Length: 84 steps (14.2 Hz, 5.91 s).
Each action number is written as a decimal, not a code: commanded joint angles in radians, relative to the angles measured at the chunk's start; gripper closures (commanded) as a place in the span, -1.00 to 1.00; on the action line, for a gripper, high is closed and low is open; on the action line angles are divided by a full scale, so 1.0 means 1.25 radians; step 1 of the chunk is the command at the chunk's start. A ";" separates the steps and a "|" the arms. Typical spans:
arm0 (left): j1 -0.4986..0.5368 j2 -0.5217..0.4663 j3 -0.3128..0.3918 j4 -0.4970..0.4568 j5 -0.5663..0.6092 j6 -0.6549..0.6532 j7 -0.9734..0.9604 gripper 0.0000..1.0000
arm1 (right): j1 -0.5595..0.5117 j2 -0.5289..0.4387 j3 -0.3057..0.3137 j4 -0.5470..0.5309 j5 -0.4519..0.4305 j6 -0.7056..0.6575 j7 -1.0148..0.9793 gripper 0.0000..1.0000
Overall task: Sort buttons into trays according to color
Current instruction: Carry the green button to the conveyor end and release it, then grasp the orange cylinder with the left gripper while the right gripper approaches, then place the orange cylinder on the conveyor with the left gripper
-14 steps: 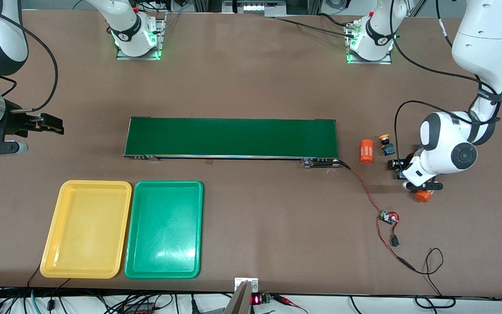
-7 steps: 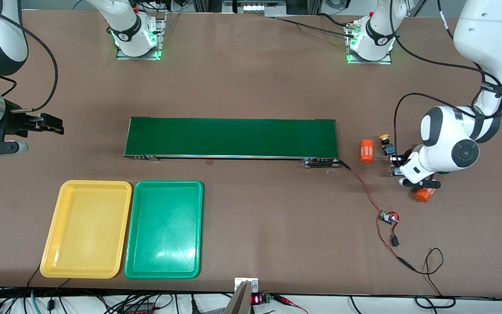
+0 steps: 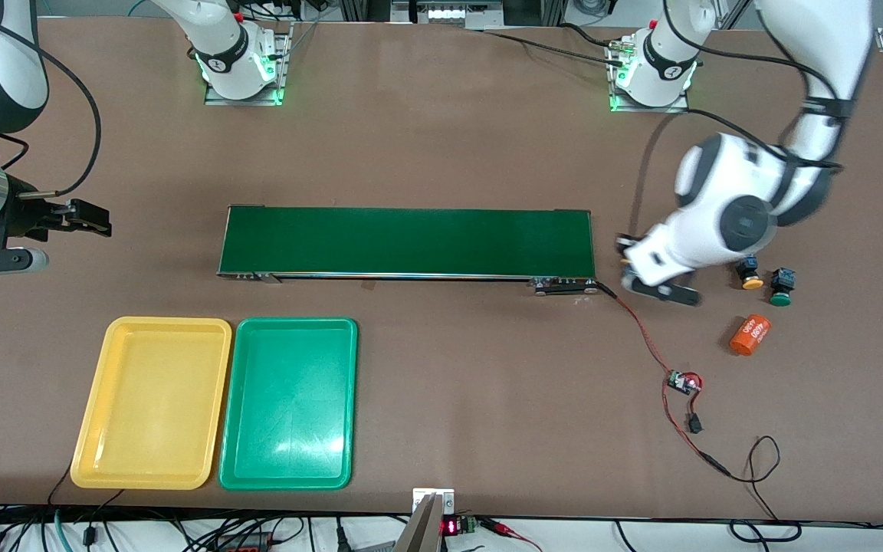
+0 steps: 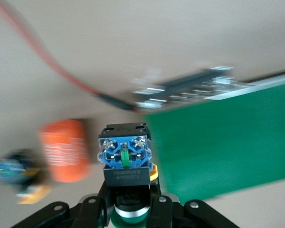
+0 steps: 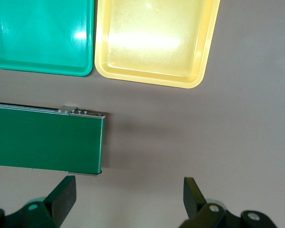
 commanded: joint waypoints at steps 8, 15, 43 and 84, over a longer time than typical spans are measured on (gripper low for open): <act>-0.115 0.030 0.001 -0.080 -0.050 0.086 -0.064 0.91 | -0.002 -0.007 -0.002 -0.009 0.004 0.007 -0.008 -1.00; -0.085 0.002 0.002 -0.048 -0.052 0.093 -0.055 -1.00 | -0.002 -0.007 -0.002 -0.009 0.004 0.008 -0.008 -1.00; 0.178 0.131 0.003 -0.087 0.157 0.164 0.001 -1.00 | 0.028 -0.225 0.000 -0.395 0.081 0.166 0.035 -1.00; 0.053 0.027 -0.212 -0.092 0.317 0.153 0.717 0.76 | 0.322 -0.085 0.016 -0.457 0.074 0.494 0.403 -1.00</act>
